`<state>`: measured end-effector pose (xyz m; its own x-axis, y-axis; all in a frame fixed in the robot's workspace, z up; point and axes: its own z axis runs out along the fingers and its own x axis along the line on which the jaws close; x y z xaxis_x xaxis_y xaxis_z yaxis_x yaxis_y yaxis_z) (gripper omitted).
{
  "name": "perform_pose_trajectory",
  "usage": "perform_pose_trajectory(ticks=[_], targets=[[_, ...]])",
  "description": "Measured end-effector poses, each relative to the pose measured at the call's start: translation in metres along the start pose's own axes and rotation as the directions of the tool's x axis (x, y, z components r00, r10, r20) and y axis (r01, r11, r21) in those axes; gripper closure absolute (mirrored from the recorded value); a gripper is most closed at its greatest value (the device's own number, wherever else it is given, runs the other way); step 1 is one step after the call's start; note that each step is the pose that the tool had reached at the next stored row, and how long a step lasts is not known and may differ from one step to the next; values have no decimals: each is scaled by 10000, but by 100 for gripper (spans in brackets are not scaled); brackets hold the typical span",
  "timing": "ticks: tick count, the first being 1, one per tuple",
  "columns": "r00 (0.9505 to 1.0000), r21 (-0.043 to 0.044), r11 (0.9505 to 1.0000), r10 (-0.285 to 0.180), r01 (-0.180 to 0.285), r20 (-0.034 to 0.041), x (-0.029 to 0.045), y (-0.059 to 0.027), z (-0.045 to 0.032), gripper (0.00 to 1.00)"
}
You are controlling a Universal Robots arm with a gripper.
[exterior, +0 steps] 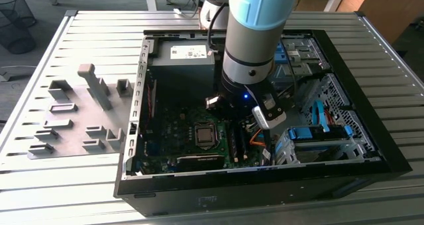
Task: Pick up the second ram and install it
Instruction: 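Insert the second ram into the second slot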
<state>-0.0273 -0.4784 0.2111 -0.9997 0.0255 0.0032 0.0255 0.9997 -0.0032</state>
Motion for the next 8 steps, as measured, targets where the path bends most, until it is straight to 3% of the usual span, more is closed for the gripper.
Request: perform_pose_trajectory(ticks=[8], targets=[[10000, 8, 10000, 64, -64, -3, 0, -2, 10, 86]])
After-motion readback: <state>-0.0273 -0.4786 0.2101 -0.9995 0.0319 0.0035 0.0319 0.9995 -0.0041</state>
